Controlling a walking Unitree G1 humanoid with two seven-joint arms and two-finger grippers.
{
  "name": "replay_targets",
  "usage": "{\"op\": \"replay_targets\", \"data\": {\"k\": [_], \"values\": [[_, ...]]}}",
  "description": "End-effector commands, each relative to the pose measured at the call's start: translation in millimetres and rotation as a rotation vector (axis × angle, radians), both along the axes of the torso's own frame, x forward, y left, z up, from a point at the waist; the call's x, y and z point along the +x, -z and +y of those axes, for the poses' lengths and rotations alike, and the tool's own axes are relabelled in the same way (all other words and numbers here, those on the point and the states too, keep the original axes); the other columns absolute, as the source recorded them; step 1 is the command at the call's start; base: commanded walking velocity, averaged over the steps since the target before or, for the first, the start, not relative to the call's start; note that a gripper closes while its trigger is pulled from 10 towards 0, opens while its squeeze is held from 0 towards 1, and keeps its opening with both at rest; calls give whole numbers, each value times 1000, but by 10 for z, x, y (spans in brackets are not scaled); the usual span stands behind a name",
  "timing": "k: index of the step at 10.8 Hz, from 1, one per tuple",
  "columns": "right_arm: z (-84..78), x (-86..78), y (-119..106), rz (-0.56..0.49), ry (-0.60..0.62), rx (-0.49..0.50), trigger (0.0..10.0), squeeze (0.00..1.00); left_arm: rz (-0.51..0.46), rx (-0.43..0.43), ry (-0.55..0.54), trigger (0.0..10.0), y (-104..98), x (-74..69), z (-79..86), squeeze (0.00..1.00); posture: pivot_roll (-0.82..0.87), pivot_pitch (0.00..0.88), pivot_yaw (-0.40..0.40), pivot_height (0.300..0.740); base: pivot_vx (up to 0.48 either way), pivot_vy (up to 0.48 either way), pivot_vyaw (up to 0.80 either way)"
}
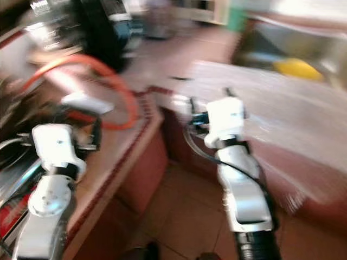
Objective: Kitchen organization
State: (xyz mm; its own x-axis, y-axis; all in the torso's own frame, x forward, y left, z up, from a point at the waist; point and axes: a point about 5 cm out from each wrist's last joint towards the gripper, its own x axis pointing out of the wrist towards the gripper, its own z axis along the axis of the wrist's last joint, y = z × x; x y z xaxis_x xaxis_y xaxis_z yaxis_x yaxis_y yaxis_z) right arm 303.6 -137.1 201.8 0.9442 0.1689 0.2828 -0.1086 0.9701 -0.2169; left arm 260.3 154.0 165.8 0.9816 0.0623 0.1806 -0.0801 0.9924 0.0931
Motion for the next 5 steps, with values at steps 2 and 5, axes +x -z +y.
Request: {"op": "replay_targets", "data": {"k": [2, 5], "values": [[107, -8, 34, 4, -48, 6, 10000, 0, 7, 44, -47, 10000, 73, -38, 116, 0, -138, 161, 87, 740, 0, 0, 800], [114, -11, 60, 12, -54, 7, 10000, 0, -23, 63, -30, 10000, 30, -57, 79, 0, -127, 169, 87, 740, 0, 0, 533]]}}
